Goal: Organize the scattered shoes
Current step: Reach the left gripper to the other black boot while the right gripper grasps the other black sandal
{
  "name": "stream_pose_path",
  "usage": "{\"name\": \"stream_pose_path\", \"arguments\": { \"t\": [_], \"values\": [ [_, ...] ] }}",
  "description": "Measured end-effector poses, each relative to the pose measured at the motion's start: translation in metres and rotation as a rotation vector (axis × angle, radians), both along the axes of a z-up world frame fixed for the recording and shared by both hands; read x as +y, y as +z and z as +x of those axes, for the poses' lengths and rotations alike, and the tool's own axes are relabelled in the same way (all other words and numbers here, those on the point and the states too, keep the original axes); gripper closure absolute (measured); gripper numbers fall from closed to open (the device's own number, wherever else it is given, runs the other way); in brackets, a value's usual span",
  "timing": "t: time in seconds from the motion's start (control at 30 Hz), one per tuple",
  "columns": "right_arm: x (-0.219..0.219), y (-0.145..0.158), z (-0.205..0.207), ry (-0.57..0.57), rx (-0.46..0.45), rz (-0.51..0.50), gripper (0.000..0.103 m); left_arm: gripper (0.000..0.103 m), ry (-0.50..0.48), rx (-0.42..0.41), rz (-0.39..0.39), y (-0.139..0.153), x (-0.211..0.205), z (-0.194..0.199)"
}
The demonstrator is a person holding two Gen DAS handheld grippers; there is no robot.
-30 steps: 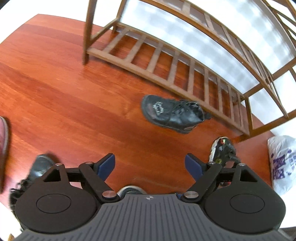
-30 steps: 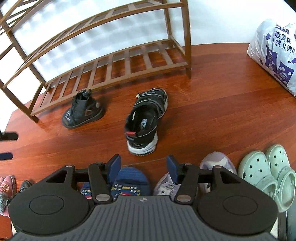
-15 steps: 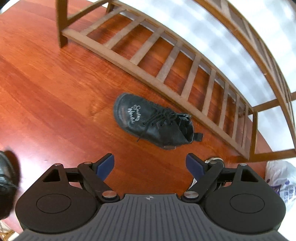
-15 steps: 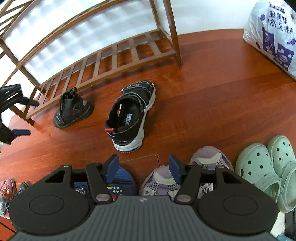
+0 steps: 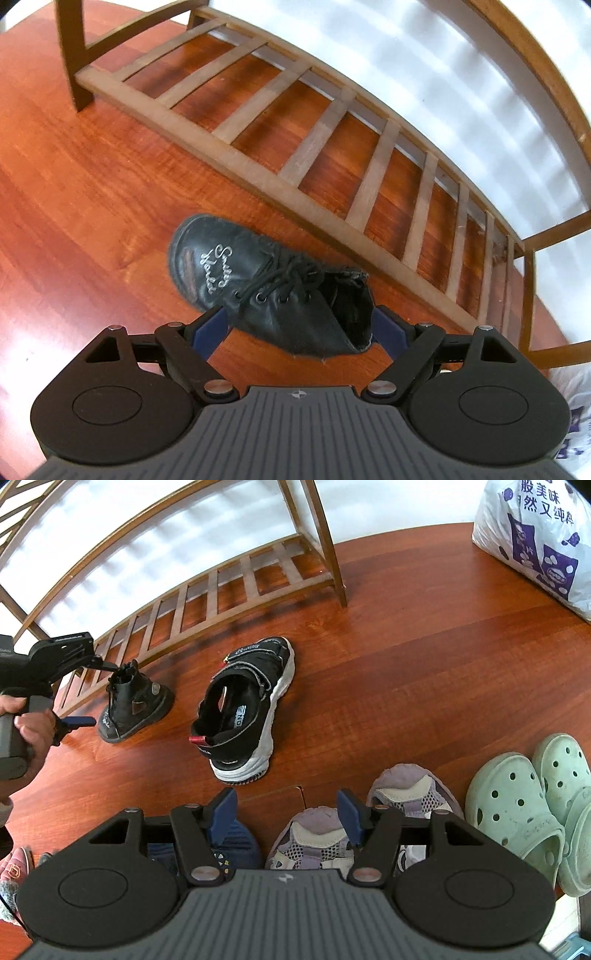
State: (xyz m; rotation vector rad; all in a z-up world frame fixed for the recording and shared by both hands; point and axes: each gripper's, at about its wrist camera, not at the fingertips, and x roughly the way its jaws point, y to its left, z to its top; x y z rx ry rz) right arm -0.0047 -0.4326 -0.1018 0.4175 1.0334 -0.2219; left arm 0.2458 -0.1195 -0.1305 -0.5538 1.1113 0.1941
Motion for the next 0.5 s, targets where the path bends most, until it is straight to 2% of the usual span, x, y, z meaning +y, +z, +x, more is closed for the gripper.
{"name": "stream_pose_path", "arguments": {
  "t": [0.1,0.2,0.5],
  "values": [
    [-0.002,-0.002,-0.001,-0.004,0.003,0.003,0.037,0.017,-0.036,0.027,0.042,-0.009,-0.006,0.003],
    [-0.003,-0.003,-0.002,-0.008,0.007,0.007,0.037,0.017,-0.063,0.043,0.043,-0.014,-0.008,0.002],
    [0.000,-0.002,0.000,0.004,0.002,0.009,0.035,0.016,-0.216,0.071,0.159,-0.003,-0.011,-0.006]
  ]
}}
